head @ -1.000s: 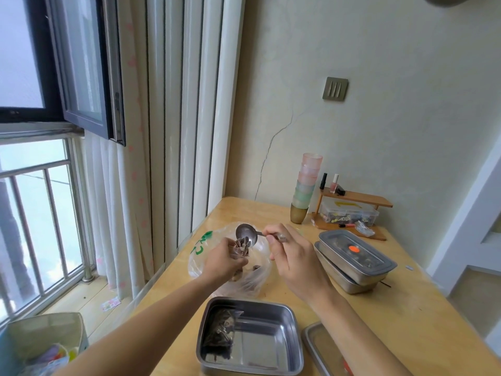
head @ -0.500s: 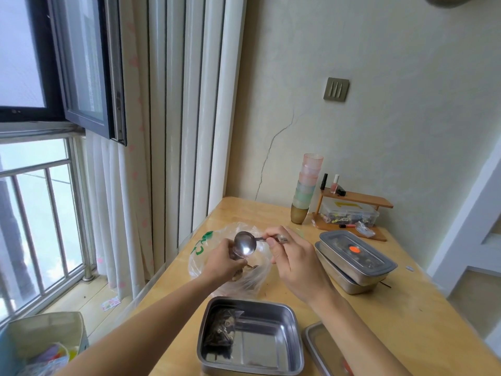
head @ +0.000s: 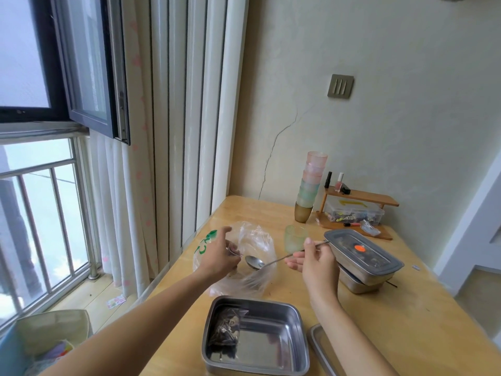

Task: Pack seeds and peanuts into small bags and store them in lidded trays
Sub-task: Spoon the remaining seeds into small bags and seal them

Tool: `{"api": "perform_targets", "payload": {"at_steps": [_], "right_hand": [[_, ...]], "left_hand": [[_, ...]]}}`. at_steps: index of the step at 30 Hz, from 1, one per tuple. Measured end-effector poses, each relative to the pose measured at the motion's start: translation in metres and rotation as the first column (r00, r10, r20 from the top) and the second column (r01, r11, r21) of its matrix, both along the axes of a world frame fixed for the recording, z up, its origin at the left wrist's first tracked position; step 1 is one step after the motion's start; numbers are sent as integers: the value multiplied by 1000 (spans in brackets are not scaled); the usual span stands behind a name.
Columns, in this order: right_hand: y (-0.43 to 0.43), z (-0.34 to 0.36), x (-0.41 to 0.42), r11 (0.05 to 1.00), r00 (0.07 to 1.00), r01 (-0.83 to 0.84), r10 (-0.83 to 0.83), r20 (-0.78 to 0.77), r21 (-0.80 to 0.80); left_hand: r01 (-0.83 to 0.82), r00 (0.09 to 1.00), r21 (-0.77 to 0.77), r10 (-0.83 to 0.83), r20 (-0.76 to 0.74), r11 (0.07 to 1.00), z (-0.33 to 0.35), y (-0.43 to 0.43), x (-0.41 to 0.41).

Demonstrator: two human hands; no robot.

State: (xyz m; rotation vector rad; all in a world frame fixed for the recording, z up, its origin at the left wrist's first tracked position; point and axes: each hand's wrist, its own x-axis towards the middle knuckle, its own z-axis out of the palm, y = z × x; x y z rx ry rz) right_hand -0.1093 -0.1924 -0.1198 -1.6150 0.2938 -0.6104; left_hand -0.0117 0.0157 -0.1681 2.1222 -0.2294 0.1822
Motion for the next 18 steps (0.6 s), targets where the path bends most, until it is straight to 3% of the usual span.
{"api": "perform_targets", "payload": {"at_steps": [4, 11, 18], "right_hand": [[-5, -27, 13, 982, 996, 27, -10, -89, 188], [-23, -64, 29, 984, 899, -3, 80, -430, 177], [-29, -69, 28, 897, 860, -107, 300, -412, 429]], "left_hand": [[7, 1000, -23, -8, -9, 1000, -1, 2, -2], [70, 996, 32, -72, 59, 997, 5, 0, -9], [145, 989, -35, -145, -10, 989, 1, -14, -9]]}}
